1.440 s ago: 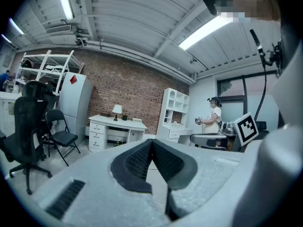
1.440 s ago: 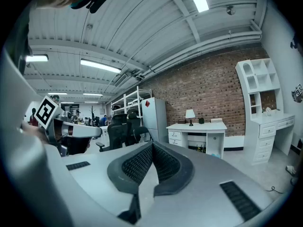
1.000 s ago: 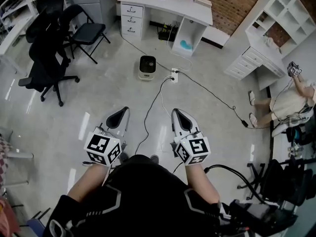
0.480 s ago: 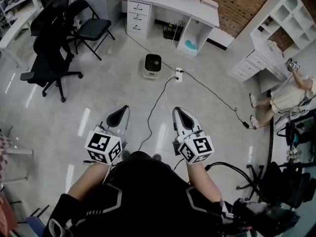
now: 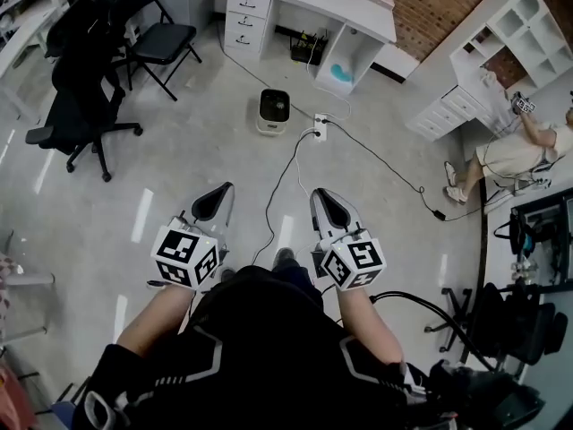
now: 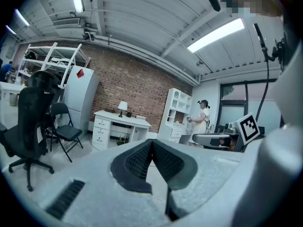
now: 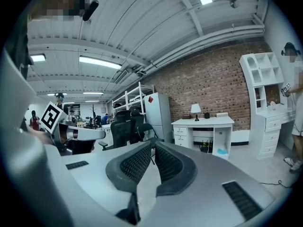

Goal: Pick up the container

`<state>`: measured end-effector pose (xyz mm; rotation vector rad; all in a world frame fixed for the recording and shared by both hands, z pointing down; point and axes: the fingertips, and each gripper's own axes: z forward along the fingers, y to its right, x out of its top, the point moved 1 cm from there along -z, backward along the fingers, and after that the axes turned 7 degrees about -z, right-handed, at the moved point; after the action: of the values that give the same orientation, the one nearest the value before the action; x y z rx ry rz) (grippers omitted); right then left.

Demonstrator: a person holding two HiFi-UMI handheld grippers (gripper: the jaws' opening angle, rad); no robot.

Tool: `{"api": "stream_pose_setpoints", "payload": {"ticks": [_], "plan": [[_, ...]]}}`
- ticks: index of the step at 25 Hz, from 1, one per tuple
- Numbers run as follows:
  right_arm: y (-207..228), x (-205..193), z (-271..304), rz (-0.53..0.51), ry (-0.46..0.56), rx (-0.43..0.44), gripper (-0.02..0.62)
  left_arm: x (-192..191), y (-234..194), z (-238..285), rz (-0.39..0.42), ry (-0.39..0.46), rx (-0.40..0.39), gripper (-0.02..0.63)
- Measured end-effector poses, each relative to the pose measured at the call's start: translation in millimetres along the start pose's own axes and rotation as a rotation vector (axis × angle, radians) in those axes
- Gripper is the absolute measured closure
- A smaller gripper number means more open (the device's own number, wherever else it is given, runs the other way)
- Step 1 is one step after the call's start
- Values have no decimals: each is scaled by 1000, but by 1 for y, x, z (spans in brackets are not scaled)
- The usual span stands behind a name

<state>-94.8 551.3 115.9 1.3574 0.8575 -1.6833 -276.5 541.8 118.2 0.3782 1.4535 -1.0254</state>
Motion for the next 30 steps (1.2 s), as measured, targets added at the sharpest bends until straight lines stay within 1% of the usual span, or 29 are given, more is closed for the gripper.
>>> {"api": "stream_pose_setpoints", "payload": {"ticks": [2, 5, 9, 13, 17, 21, 22, 24, 26, 30], "plan": [[8, -5, 5, 3, -14, -15, 586, 1, 0, 9, 4, 3, -12, 595], [22, -15, 19, 53, -24, -33, 586, 4, -3, 27, 11, 1, -15, 595], [44, -22, 47, 99, -28, 0, 586, 5, -13, 57, 13, -20, 10, 595], [81, -28, 78, 147, -38, 36, 586, 12, -18, 101, 17, -35, 29, 595], [118, -30, 114, 86, -57, 57, 586, 20, -28, 155, 31, -58, 57, 595], [162, -35, 144, 127, -80, 104, 585, 27, -32, 209, 15, -67, 89, 595], [174, -36, 151, 117, -85, 108, 586, 29, -32, 223, 7, -69, 92, 595], [194, -38, 164, 60, -96, 114, 584, 31, -32, 249, -1, -85, 101, 595], [210, -43, 174, 22, -112, 135, 584, 32, -32, 272, 10, -109, 118, 595], [236, -62, 190, 28, -150, 184, 584, 35, -32, 308, 30, -136, 142, 595]]}}
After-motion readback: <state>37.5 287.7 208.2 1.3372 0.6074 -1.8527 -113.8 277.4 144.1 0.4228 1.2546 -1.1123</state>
